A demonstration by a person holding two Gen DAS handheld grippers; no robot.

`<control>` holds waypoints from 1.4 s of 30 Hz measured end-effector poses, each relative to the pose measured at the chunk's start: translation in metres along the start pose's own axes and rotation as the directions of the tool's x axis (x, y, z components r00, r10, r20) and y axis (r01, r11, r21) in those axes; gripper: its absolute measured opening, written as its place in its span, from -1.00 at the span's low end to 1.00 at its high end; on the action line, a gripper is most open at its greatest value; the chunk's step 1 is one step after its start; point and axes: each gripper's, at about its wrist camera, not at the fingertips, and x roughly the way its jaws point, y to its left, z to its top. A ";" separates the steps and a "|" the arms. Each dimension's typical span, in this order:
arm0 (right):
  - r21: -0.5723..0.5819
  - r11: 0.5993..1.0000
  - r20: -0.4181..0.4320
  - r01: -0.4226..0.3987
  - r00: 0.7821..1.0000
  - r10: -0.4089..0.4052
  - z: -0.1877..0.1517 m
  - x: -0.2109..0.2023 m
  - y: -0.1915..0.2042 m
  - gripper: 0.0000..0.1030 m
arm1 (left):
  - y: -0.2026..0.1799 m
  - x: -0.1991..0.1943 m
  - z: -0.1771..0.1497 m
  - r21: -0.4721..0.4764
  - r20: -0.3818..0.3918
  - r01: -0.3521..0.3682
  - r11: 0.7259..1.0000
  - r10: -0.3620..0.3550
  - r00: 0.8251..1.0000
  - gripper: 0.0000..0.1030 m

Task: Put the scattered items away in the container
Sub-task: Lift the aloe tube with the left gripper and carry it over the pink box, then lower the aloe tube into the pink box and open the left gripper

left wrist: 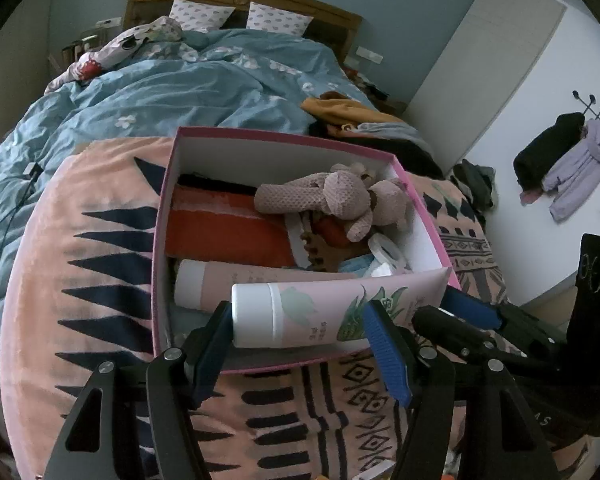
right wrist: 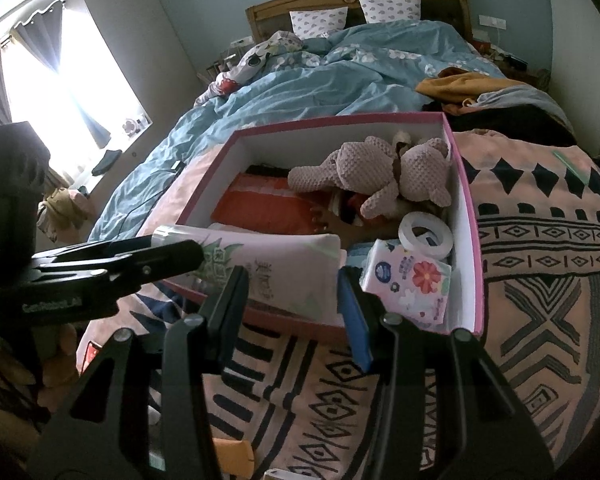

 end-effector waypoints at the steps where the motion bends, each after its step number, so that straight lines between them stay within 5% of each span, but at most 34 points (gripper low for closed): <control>1: 0.000 1.000 0.001 0.000 1.000 0.000 0.001 0.001 0.000 -0.05 | 0.001 0.000 0.001 -0.003 0.000 0.000 1.000 0.000 1.000 0.29; 42: -0.004 1.000 0.021 0.010 1.000 -0.010 0.029 0.035 -0.005 -0.05 | 0.027 0.035 0.032 -0.020 -0.013 -0.043 0.999 0.043 0.999 0.32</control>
